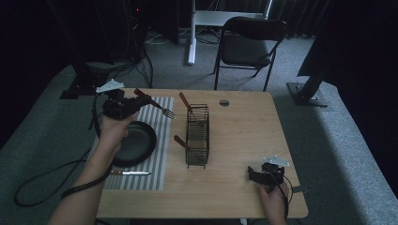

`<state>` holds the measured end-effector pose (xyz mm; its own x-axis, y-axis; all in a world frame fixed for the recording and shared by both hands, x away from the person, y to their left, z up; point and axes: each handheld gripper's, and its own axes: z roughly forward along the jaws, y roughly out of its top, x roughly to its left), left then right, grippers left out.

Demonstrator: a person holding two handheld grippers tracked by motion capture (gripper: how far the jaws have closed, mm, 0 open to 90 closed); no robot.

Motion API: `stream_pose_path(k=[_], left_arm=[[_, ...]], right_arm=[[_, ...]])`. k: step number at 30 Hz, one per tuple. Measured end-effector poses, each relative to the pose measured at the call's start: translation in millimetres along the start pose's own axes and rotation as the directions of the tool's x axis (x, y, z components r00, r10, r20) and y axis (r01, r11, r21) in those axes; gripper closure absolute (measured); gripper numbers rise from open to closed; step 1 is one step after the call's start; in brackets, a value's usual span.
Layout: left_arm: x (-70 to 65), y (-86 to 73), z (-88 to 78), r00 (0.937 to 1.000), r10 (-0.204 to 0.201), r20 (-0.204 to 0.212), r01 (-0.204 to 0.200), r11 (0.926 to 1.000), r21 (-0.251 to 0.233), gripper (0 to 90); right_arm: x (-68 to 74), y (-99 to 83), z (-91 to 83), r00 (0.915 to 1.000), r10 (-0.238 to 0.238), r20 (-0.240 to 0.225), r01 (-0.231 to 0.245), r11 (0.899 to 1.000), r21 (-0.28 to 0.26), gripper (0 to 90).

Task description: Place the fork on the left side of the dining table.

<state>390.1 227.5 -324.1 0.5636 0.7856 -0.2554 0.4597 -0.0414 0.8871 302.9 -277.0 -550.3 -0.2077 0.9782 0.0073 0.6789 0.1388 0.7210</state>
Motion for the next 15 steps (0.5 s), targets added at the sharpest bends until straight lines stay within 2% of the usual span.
stream_pose_path(k=[3,7,12,14,15], left_arm=[[12.4,-4.6,-2.0,0.9989,-0.018,-0.044,0.018,0.9998,-0.008,80.4],[27.7,-10.1,-3.4,0.9952,-0.058,-0.079,0.057,0.9983,-0.012,80.4],[43.6,-17.7,-0.8,0.9894,-0.106,-0.100,0.104,0.9944,-0.019,80.4],[43.6,-17.7,-0.8,0.9894,-0.106,-0.100,0.104,0.9944,-0.019,80.4],[54.1,-25.2,5.0,0.9825,-0.137,-0.126,0.136,0.9905,-0.019,80.4]], right_arm=[[-0.1,0.0,0.0,1.0000,-0.002,0.000,0.002,1.000,0.000,11.7],[0.0,0.0,-0.1,1.0000,0.000,0.000,0.000,1.000,0.001,11.7],[0.1,0.0,-0.1,1.0000,0.001,0.000,-0.001,1.000,0.001,11.7],[0.1,0.0,-0.1,1.0000,0.001,0.000,-0.001,1.000,0.002,11.7],[0.1,0.0,-0.1,1.0000,0.001,0.000,-0.001,1.000,0.002,11.7]])
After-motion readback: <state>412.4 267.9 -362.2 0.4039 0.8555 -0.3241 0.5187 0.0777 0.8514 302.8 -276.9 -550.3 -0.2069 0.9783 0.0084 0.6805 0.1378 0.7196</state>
